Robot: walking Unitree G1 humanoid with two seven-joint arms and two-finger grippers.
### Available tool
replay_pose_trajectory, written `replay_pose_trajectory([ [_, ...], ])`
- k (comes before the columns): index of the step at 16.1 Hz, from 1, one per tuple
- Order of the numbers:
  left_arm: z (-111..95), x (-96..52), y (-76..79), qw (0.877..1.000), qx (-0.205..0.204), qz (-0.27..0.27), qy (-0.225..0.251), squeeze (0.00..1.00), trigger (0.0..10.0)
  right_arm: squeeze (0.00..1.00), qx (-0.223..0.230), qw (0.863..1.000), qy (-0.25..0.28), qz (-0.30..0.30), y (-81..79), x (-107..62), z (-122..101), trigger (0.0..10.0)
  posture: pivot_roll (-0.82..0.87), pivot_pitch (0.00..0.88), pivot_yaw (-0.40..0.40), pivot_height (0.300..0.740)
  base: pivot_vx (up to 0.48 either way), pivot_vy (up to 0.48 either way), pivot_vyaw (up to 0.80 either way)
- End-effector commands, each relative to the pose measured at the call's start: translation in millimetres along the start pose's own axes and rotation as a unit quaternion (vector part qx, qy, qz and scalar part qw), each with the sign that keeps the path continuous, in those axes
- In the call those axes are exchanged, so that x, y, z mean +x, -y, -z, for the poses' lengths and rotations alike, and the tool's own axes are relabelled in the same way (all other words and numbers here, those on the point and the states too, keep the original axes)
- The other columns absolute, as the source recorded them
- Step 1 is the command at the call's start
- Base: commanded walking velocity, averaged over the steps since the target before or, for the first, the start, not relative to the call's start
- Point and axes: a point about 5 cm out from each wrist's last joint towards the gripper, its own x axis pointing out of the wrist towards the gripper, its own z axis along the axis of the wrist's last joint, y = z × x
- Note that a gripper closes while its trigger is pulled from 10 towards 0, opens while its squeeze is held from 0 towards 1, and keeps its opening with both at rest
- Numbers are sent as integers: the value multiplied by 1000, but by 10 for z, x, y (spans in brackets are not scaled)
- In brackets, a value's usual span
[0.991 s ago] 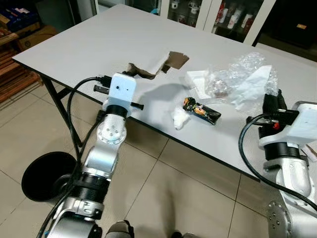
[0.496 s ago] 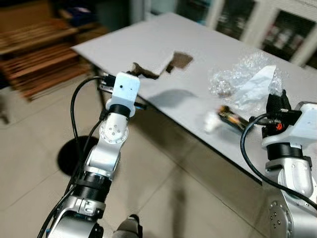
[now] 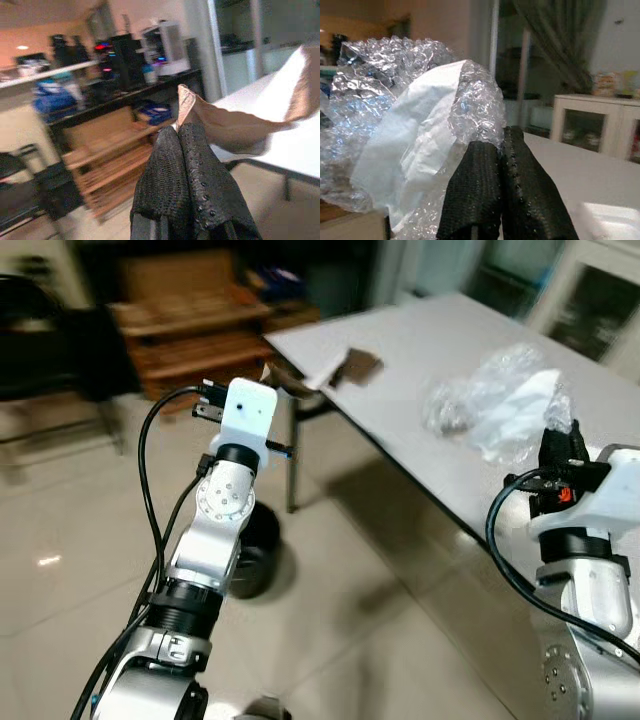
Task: Picking trash to rubbish bin
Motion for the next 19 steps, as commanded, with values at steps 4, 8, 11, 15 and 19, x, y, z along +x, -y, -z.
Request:
replay_pose_trajectory([
  [4,-6,10,66,1000,-11,18,-6,0,10000,0,-5,1000,3,9,29,6,-14,10000,168,95,-66,740,0,0,800],
  [8,55,-27,85,999,-21,30,-22,0,10000,0,2,1000,1,10,30,12,-8,10000,173,99,-68,740,0,0,134],
  [11,113,-24,77,998,-28,29,-40,0,10000,0,4,1000,0,11,27,22,1,10000,175,99,-70,740,0,0,0],
  [15,158,17,53,997,-47,23,-59,0,10000,0,4,1000,2,10,29,27,-7,10000,172,95,-71,740,0,0,0],
  [19,124,69,26,997,-54,19,-57,0,9490,0,4,1000,3,9,29,28,-12,10000,171,94,-72,740,163,0,0],
])
